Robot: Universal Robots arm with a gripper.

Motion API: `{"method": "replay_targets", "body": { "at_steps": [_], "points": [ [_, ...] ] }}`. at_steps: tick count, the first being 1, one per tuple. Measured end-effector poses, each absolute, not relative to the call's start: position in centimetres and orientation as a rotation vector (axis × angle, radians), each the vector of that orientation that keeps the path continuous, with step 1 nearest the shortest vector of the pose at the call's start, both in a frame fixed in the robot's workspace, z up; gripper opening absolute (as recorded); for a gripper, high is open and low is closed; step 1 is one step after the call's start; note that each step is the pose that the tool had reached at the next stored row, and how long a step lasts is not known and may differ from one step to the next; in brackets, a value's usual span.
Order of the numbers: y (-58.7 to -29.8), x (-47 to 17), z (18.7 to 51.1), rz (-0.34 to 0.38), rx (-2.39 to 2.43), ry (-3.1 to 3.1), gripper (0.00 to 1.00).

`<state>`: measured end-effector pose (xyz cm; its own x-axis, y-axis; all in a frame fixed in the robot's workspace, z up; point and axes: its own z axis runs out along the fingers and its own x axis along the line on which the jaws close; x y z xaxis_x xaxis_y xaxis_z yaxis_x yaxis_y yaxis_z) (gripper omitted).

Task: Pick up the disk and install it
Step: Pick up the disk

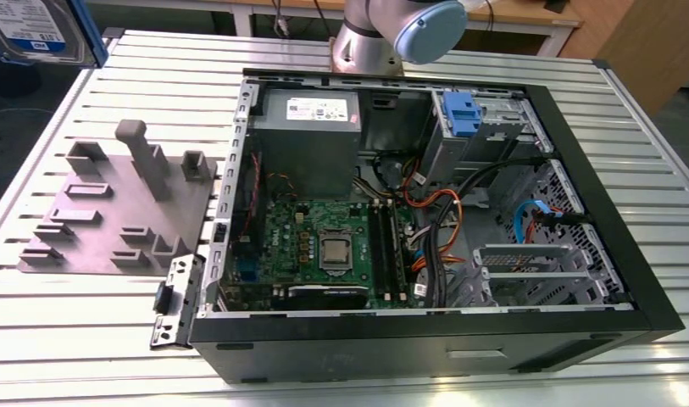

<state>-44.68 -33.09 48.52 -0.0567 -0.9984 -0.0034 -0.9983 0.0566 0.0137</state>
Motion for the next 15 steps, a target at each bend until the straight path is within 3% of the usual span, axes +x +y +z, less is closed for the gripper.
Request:
{"method": "replay_targets", "body": {
  "at_steps": [15],
  "points": [
    [-33.09, -43.94, 48.52, -0.019, 2.153, -2.278, 0.36]
  ]
}}
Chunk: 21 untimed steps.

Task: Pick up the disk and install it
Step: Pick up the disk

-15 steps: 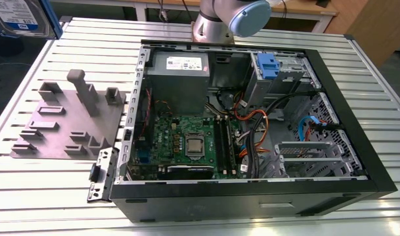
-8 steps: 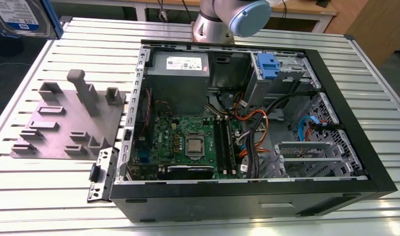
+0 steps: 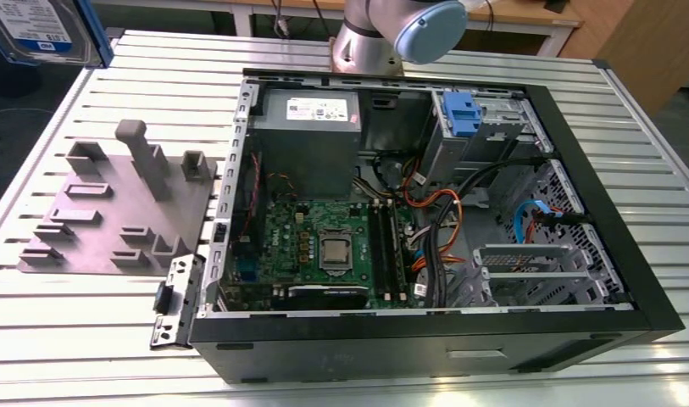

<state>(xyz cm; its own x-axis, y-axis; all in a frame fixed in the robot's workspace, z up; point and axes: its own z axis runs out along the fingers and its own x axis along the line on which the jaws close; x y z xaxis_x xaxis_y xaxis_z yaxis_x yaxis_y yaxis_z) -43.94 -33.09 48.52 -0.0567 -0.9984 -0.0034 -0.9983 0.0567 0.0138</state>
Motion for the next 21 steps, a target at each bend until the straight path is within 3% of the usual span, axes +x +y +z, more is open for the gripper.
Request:
{"method": "replay_targets", "body": {
  "at_steps": [21],
  "points": [
    [-33.09, -43.12, 48.52, -0.019, 2.153, -2.278, 0.36]
  ]
}}
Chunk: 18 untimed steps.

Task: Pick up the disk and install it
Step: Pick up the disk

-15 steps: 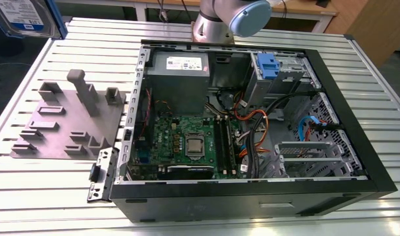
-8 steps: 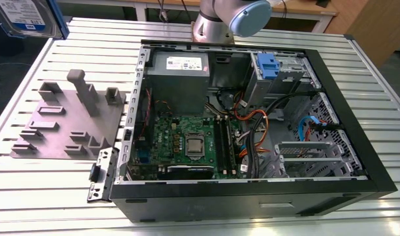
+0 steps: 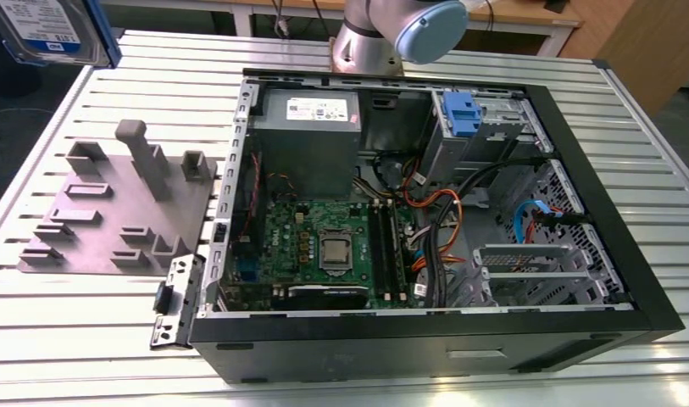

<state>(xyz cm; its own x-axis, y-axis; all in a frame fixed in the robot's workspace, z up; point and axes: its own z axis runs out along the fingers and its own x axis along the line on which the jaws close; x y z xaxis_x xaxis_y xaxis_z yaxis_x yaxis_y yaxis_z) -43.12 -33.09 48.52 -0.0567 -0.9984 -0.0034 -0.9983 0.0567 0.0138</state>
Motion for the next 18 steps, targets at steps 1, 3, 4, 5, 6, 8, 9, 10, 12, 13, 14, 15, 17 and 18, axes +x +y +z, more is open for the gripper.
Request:
{"method": "replay_targets", "body": {
  "at_steps": [1, 3, 4, 5, 6, 8, 9, 10, 12, 13, 14, 15, 17, 18],
  "points": [
    [-33.09, -43.08, 48.52, -0.019, 2.153, -2.278, 0.36],
    [-33.09, -43.0, 48.52, -0.019, 2.153, -2.278, 0.36],
    [-33.09, -42.95, 48.52, -0.019, 2.153, -2.278, 0.36],
    [-33.09, -42.9, 48.52, -0.019, 2.153, -2.278, 0.36],
    [-33.09, -42.85, 48.51, -0.019, 2.153, -2.278, 0.36],
    [-33.09, -42.81, 48.52, -0.019, 2.153, -2.279, 0.36],
    [-33.09, -42.79, 48.52, -0.019, 2.153, -2.278, 0.36],
    [-33.09, -42.77, 48.52, -0.019, 2.153, -2.278, 0.36],
    [-33.09, -42.73, 48.52, -0.019, 2.153, -2.278, 0.36],
    [-33.09, -42.7, 48.52, -0.019, 2.153, -2.278, 0.36],
    [-33.09, -42.69, 48.52, -0.019, 2.153, -2.279, 0.36],
    [-33.09, -42.68, 48.52, -0.019, 2.153, -2.279, 0.36],
    [-33.09, -42.66, 48.52, -0.019, 2.153, -2.279, 0.36],
    [-33.09, -42.58, 48.52, -0.019, 2.153, -2.278, 0.36]
  ]
}}
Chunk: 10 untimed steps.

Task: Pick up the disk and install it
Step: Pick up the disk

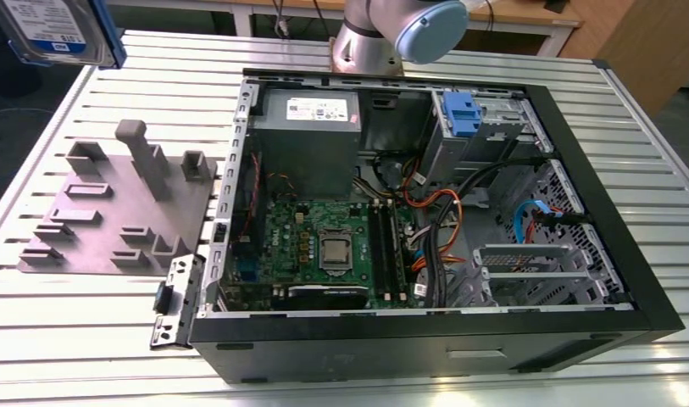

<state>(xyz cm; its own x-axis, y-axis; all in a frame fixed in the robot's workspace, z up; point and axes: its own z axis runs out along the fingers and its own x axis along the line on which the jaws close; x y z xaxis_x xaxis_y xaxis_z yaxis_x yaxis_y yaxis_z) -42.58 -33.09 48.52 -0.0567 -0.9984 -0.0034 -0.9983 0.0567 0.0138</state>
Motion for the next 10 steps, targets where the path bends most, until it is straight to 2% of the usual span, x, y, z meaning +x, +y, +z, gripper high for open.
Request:
{"method": "replay_targets", "body": {
  "at_steps": [10],
  "points": [
    [-33.09, -42.52, 48.52, -0.019, 2.153, -2.278, 0.36]
  ]
}}
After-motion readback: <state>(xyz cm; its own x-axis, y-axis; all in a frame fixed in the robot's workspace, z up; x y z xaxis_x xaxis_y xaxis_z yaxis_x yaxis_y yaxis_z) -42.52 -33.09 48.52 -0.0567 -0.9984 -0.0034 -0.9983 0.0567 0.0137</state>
